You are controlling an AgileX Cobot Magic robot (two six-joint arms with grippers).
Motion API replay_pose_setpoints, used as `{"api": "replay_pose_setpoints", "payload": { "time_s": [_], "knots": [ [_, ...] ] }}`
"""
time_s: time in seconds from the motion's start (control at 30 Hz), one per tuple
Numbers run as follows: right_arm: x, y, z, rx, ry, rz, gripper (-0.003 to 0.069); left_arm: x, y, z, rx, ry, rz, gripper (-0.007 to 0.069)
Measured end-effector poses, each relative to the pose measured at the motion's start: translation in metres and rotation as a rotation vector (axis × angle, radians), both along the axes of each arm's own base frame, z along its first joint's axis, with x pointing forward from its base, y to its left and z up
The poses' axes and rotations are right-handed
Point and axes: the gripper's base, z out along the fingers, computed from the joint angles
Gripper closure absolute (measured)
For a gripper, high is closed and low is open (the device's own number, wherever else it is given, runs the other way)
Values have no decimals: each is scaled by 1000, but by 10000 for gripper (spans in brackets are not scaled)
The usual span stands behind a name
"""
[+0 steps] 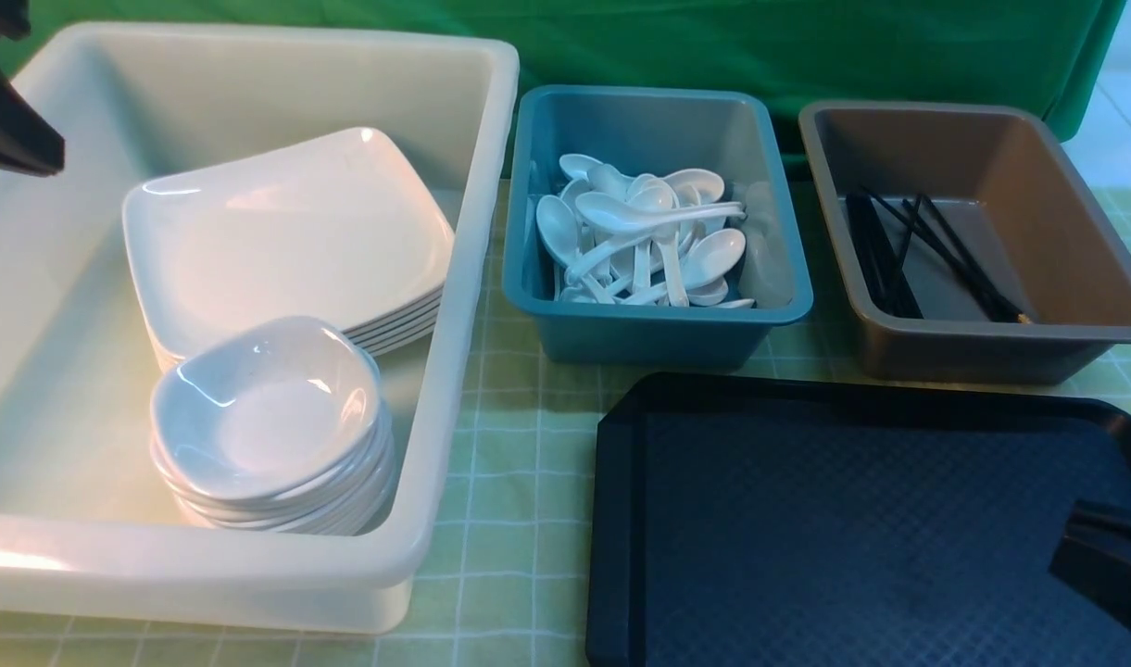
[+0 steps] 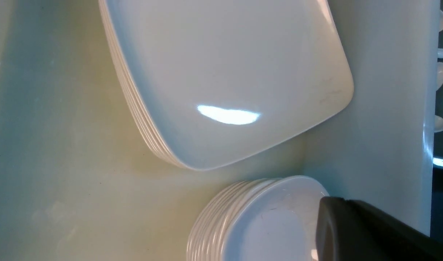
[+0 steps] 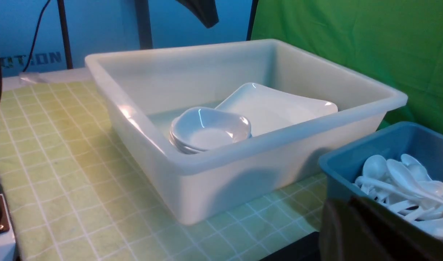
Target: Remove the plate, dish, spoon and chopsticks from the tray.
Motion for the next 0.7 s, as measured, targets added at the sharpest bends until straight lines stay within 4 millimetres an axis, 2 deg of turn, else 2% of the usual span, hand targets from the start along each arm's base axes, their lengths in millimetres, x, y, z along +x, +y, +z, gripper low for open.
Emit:
{"api": "replay_pose_setpoints", "payload": {
  "time_s": [0.2,0.23,0.3,0.37,0.4,0.43,0.53,0.6,0.7],
  "knots": [
    [0,0,0,-2,1,0,633,-21,-7,26,28,-78,-4,634],
    [0,0,0,-2,1,0,629,-31,-11,37,41,-112,-5,634],
    [0,0,0,-2,1,0,626,-39,-13,44,49,-137,-5,634],
    [0,0,0,-2,1,0,620,-59,-20,63,71,-201,-6,634],
    [0,0,0,-2,1,0,619,-61,-21,64,73,-206,-6,634],
    [0,0,0,-1,0,0,615,-74,-25,75,88,-247,-7,634],
    [0,0,0,4,9,2,606,-92,-31,88,108,-300,-9,634],
    [-2,1,-1,35,71,14,598,-110,-37,100,124,-350,-8,634],
    [-7,4,-3,134,259,53,586,-135,-46,114,143,-417,-5,634]
  ]
}}
